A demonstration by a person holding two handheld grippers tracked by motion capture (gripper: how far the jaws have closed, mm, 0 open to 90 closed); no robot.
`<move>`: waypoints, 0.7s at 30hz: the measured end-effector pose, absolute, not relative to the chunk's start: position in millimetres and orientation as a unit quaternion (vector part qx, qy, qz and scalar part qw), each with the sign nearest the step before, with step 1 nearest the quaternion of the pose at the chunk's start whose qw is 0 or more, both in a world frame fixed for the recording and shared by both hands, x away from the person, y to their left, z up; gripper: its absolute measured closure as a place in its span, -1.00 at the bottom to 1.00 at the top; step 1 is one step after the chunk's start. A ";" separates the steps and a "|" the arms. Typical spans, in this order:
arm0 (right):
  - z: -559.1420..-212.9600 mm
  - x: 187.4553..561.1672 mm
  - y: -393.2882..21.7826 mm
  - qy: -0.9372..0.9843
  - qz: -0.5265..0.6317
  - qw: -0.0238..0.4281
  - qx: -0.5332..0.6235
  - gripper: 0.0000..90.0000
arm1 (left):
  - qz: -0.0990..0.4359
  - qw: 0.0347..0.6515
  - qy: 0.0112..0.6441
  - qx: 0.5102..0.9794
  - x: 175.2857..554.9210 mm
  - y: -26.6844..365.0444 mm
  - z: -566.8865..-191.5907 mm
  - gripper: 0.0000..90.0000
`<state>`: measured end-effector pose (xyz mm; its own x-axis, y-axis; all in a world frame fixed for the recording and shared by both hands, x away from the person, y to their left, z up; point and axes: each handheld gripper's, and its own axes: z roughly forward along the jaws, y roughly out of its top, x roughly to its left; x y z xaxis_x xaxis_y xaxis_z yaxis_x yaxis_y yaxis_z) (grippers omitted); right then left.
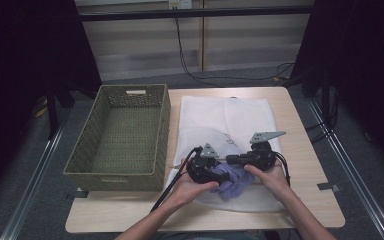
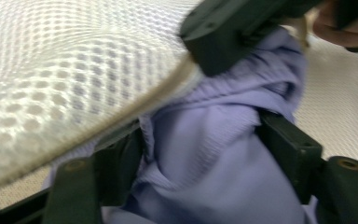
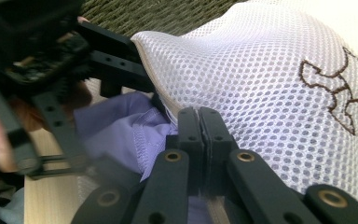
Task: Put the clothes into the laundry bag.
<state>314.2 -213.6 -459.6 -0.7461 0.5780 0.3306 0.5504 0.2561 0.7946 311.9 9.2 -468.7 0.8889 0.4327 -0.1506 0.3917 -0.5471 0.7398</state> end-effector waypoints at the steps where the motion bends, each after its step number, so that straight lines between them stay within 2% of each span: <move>1: -459.8 314.1 -213.5 0.792 0.495 0.014 0.356 0.96 | 0.024 0.407 0.230 0.884 309.6 10.6 -466.5 -0.31; 5: -461.0 314.1 -214.0 0.792 0.495 0.015 0.357 0.93 | 0.036 0.405 0.210 0.889 301.9 19.7 -460.3 -0.38; 13: -462.4 314.9 -214.5 0.792 0.495 0.013 0.358 0.89 | 0.039 0.430 0.206 0.878 286.9 47.3 -444.0 -0.38; 19: -461.9 315.0 -215.1 0.791 0.498 0.013 0.356 0.81 | 0.041 0.452 0.191 0.870 269.2 70.1 -435.1 -0.09; 21: -461.5 314.8 -215.3 0.790 0.499 0.013 0.356 0.78 | 0.034 0.452 0.185 0.872 264.8 76.3 -434.1 0.08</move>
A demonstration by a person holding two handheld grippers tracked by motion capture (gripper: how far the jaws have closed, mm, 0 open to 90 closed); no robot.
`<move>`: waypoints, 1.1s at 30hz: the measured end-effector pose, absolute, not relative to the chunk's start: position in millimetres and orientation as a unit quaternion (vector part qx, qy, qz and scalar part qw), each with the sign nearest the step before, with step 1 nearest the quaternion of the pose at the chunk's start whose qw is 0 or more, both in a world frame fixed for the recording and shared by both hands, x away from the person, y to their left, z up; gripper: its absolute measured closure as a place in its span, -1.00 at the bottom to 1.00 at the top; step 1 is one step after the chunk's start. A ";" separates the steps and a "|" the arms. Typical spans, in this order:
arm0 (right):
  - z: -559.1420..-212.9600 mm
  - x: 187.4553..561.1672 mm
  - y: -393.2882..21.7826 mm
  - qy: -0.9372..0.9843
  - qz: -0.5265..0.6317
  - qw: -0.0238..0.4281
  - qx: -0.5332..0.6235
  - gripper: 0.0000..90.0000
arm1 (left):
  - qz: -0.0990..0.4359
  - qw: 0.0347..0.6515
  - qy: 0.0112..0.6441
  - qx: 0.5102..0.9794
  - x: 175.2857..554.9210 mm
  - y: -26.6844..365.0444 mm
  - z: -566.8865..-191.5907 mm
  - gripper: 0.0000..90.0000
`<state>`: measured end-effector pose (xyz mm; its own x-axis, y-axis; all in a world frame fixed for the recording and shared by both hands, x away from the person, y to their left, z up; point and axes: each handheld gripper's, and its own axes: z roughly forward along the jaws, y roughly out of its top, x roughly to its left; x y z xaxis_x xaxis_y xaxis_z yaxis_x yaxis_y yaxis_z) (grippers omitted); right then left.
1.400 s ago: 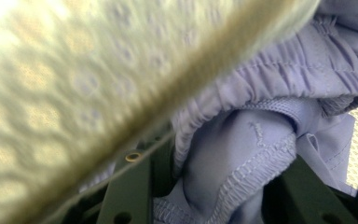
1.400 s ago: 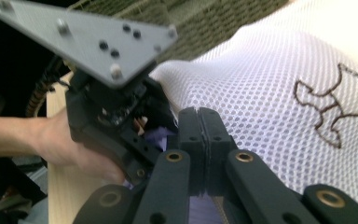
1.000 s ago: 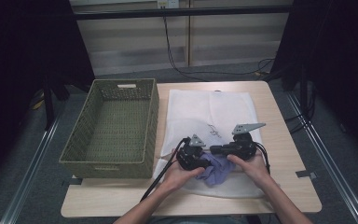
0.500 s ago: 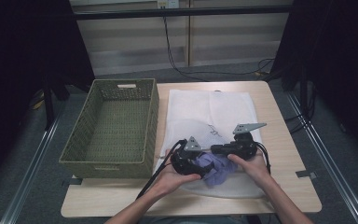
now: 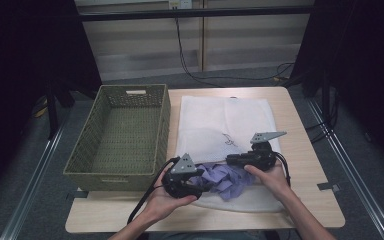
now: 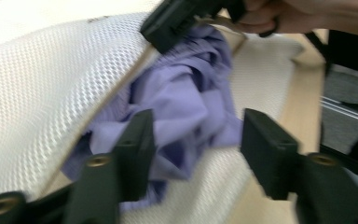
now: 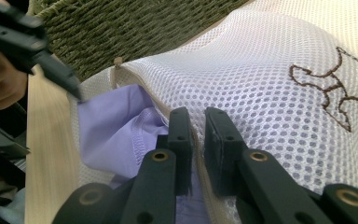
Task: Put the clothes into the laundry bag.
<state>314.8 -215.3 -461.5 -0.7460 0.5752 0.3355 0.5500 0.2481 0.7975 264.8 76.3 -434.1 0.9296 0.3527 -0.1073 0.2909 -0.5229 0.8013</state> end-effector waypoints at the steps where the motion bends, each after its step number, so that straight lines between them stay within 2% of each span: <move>1: -461.3 314.8 -215.5 0.790 0.500 0.012 0.356 0.78 | 0.032 0.452 0.184 0.872 262.0 78.0 -435.1 0.14; 3: -460.9 314.7 -215.4 0.790 0.500 0.012 0.355 0.76 | 0.023 0.447 0.174 0.877 257.0 79.2 -440.2 0.25; 7: -459.9 314.8 -215.0 0.788 0.504 0.010 0.354 0.67 | 0.002 0.434 0.160 0.887 249.7 74.7 -453.6 0.33; 12: -457.7 314.6 -215.1 0.785 0.510 0.008 0.352 0.55 | -0.017 0.410 0.141 0.901 243.5 62.3 -471.1 0.24; 17: -452.5 312.2 -216.5 0.783 0.516 0.015 0.347 0.46 | -0.017 0.390 0.120 0.913 244.7 54.1 -477.4 0.41; 19: -449.1 310.3 -217.1 0.782 0.519 0.017 0.344 0.43 | -0.020 0.392 0.118 0.912 243.8 48.9 -482.8 0.41; 22: -447.7 309.4 -216.3 0.782 0.520 0.011 0.343 0.37 | -0.020 0.390 0.122 0.912 243.1 47.2 -489.6 0.23; 27: -446.3 305.6 -212.5 0.786 0.521 0.003 0.333 0.30 | -0.006 0.376 0.121 0.919 240.6 44.6 -493.9 0.28; 33: -446.3 289.6 -205.3 0.800 0.510 -0.005 0.315 0.12 | 0.003 0.372 0.121 0.920 239.2 43.0 -494.4 0.33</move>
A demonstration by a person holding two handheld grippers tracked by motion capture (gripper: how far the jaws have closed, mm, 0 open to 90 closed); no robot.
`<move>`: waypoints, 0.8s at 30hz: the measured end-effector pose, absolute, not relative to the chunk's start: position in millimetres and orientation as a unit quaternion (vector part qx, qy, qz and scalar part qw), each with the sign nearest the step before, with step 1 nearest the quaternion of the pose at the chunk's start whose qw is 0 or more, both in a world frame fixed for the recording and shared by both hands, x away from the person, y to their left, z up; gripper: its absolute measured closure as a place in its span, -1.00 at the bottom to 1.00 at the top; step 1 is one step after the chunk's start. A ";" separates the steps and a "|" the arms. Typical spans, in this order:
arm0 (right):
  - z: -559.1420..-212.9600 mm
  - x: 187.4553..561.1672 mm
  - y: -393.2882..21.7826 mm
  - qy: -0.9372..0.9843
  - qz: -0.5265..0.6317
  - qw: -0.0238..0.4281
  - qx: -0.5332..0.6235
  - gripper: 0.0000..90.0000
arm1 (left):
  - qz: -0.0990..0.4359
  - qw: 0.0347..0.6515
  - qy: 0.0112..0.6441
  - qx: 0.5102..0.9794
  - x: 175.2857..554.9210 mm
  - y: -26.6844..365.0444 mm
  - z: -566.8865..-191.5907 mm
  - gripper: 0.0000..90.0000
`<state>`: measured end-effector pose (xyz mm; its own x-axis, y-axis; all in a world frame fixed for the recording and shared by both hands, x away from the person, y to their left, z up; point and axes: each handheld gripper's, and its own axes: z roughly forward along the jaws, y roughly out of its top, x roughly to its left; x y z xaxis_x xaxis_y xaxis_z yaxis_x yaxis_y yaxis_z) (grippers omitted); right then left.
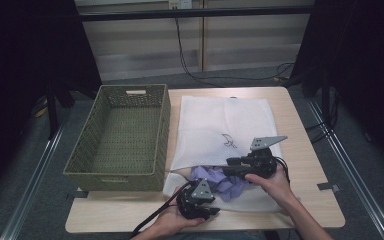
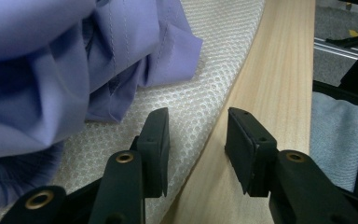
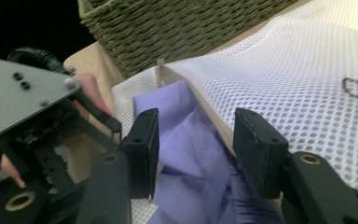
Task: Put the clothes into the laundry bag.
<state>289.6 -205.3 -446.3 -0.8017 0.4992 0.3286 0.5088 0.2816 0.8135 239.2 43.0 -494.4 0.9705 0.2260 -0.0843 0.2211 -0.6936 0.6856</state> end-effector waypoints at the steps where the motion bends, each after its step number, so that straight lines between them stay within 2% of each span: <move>1: -446.3 286.9 -204.6 -0.802 -0.510 0.005 -0.313 0.10 | 0.006 0.372 0.122 0.920 239.4 42.9 -494.4 0.36; 6: -447.8 274.0 -200.5 -0.808 -0.507 0.014 -0.299 0.03 | 0.015 0.365 0.127 0.922 241.9 43.4 -493.5 0.62; 10: -459.6 273.3 -198.0 -0.817 -0.490 0.020 -0.302 0.03 | 0.015 0.369 0.130 0.920 242.1 42.4 -494.0 0.72; 13: -470.0 274.8 -193.0 -0.830 -0.473 0.019 -0.293 0.14 | 0.016 0.368 0.128 0.921 243.0 42.2 -494.1 0.77; 15: -476.4 274.7 -189.0 -0.836 -0.463 0.016 -0.294 0.11 | 0.019 0.356 0.112 0.927 245.6 43.7 -492.9 0.79; 16: -478.8 275.5 -187.4 -0.838 -0.459 0.017 -0.294 0.08 | 0.013 0.372 0.131 0.919 243.4 42.2 -494.7 0.79; 24: -494.0 277.5 -181.7 -0.849 -0.438 0.003 -0.296 0.05 | 0.014 0.366 0.126 0.922 243.8 42.4 -493.8 0.81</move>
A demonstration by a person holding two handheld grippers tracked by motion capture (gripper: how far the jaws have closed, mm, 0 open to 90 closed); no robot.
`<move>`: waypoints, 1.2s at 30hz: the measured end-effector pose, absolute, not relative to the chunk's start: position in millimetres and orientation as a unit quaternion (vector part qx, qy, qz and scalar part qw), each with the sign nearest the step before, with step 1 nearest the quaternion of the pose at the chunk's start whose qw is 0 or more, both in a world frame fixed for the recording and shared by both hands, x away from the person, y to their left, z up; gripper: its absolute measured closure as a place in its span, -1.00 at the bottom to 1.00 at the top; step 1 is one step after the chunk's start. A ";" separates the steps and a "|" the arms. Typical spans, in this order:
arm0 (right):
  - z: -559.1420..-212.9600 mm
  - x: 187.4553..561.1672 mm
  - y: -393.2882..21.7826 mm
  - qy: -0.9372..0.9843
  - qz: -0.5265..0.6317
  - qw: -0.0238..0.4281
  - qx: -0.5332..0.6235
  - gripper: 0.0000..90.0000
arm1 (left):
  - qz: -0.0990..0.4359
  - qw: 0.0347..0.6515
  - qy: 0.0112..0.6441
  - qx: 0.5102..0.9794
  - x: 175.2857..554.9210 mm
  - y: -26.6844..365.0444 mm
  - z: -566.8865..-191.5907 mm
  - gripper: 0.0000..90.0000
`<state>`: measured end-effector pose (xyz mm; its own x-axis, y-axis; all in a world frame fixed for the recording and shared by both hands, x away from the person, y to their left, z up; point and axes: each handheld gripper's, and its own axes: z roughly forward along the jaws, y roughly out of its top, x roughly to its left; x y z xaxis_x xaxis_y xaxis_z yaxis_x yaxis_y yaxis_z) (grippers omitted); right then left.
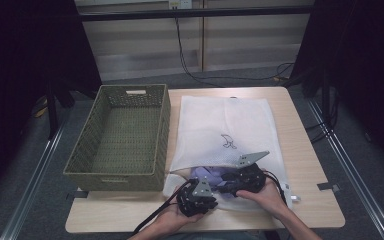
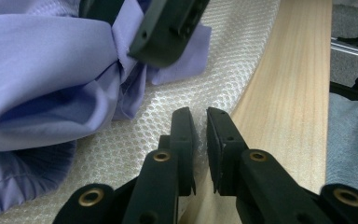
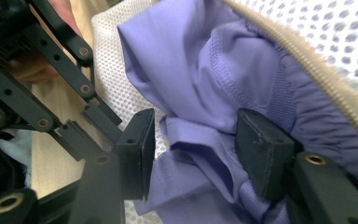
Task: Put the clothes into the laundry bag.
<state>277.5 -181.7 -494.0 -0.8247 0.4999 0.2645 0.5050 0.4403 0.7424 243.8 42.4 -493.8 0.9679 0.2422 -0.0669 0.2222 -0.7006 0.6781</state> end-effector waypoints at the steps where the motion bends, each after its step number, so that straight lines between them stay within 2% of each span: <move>1: -495.1 277.5 -180.8 -0.849 -0.439 0.002 -0.294 0.05 | 0.013 0.368 0.130 0.921 243.5 42.1 -494.1 0.81; 10: -503.5 273.7 -173.9 -0.858 -0.427 -0.023 -0.284 0.09 | 0.002 0.375 0.133 0.917 245.6 42.3 -495.2 0.81; 14: -503.1 271.9 -171.9 -0.863 -0.412 -0.043 -0.288 0.30 | 0.001 0.377 0.130 0.917 245.9 41.2 -495.7 0.81; 15: -502.2 272.5 -171.7 -0.866 -0.407 -0.043 -0.287 0.38 | 0.001 0.374 0.129 0.918 245.7 40.8 -495.1 0.81; 16: -501.0 273.4 -171.3 -0.869 -0.399 -0.053 -0.287 0.55 | 0.000 0.374 0.125 0.919 245.5 40.4 -495.2 0.81; 17: -500.0 273.5 -170.7 -0.871 -0.391 -0.060 -0.293 0.61 | 0.001 0.372 0.118 0.920 245.8 40.3 -495.1 0.81; 24: -499.5 278.4 -172.6 -0.867 -0.387 -0.052 -0.310 0.83 | 0.000 0.372 0.123 0.920 245.0 39.1 -494.7 0.81; 36: -499.7 283.8 -174.6 -0.855 -0.398 -0.047 -0.328 0.91 | 0.001 0.369 0.120 0.922 245.2 38.9 -494.1 0.82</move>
<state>283.8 -174.6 -499.7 -0.7804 0.5983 0.1818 0.5241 0.4673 0.7120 245.2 38.9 -494.1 0.9713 0.2218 -0.0863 0.2201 -0.6986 0.6808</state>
